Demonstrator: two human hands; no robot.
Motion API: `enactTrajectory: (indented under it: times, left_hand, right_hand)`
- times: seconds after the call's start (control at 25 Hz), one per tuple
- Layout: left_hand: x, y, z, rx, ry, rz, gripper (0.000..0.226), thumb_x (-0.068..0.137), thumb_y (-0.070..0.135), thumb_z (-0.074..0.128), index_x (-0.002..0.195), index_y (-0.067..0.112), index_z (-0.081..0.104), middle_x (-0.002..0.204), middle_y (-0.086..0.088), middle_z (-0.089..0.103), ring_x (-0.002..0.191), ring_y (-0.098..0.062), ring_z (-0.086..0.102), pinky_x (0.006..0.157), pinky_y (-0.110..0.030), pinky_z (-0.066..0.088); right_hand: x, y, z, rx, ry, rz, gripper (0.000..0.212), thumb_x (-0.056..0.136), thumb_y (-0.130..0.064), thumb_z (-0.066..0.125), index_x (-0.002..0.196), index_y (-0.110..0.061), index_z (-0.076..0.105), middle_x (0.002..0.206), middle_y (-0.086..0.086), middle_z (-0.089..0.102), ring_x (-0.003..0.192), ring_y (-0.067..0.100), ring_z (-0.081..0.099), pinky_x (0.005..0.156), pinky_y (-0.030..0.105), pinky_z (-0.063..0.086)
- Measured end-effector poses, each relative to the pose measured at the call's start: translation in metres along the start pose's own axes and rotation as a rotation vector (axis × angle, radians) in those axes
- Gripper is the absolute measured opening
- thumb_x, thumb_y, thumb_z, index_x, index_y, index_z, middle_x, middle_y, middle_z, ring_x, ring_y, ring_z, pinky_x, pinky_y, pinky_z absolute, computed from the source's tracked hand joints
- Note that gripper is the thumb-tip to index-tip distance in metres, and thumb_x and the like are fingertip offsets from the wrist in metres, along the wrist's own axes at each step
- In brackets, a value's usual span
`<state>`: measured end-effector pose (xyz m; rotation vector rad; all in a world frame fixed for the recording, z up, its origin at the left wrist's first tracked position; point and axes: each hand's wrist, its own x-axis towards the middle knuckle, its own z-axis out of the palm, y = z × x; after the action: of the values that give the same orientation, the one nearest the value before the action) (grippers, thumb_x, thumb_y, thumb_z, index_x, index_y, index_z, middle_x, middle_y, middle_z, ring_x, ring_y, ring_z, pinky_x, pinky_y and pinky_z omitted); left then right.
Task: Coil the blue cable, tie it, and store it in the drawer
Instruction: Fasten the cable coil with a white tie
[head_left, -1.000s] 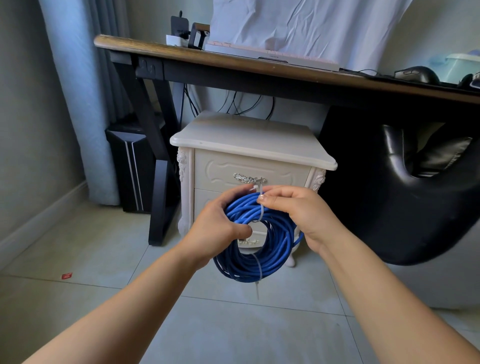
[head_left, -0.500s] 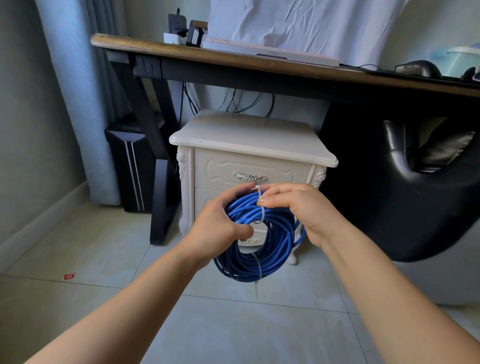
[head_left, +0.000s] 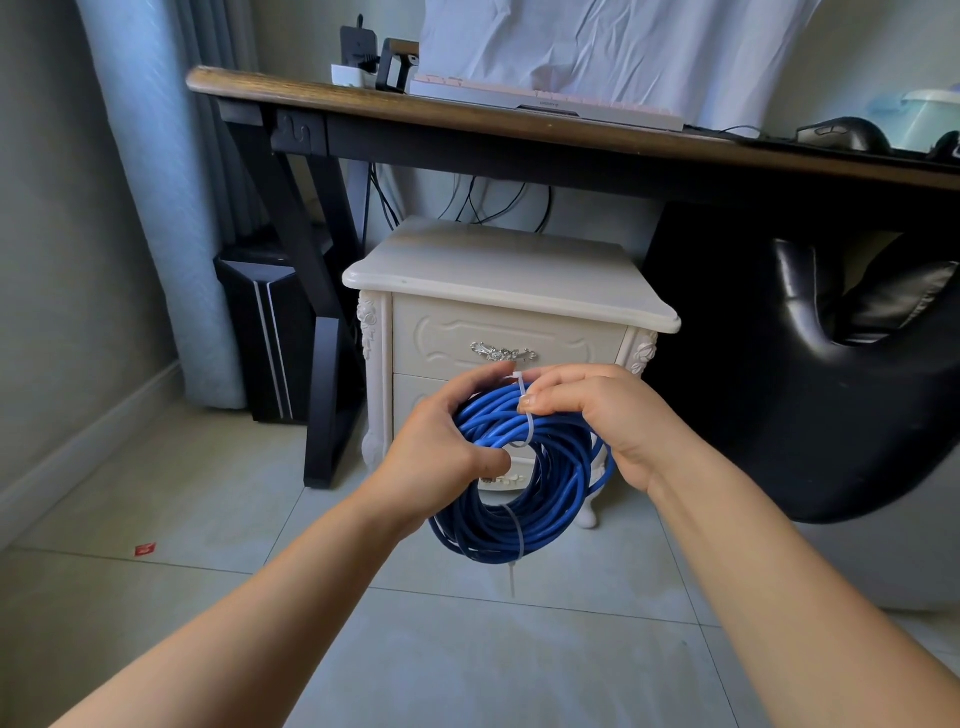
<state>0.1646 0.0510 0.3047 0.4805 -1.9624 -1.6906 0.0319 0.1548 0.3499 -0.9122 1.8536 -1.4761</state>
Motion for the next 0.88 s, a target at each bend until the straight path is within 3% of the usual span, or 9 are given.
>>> enactTrajectory:
  times: [0.2,0.64,0.88]
  left_hand:
    - [0.0006,-0.0012,0.0001,0.003,0.004,0.005,0.081,0.068,-0.019,0.067,0.123,0.041,0.06,0.101,0.008,0.07,0.078,-0.015,0.067,0.074,-0.04,0.059]
    - [0.0007,-0.0016,-0.0032,0.022,0.001,0.026,0.077,0.068,-0.018,0.066,0.124,0.035,0.062,0.099,0.003,0.072,0.074,-0.017,0.065,0.073,-0.042,0.058]
    - [-0.0015,-0.0006,-0.0054,0.015,-0.021,0.068,0.066,0.072,-0.013,0.073,0.119,0.032,0.063,0.097,0.01,0.072,0.078,-0.007,0.069,0.069,-0.022,0.057]
  right_hand:
    - [-0.0014,0.0002,-0.0007,-0.001,-0.002,0.004,0.013,0.078,-0.001,0.069,0.071,-0.01,0.075,0.094,-0.016,0.075,0.077,0.01,0.073,0.065,0.017,0.055]
    - [-0.0001,0.0033,0.0018,0.02,0.005,-0.011,0.01,0.079,-0.002,0.071,0.073,-0.009,0.074,0.098,-0.012,0.075,0.081,0.012,0.073,0.075,0.023,0.058]
    - [0.0001,0.0063,0.0046,0.042,0.03,-0.015,0.004,0.08,-0.005,0.072,0.083,-0.004,0.075,0.102,-0.009,0.074,0.081,0.012,0.072,0.074,0.023,0.059]
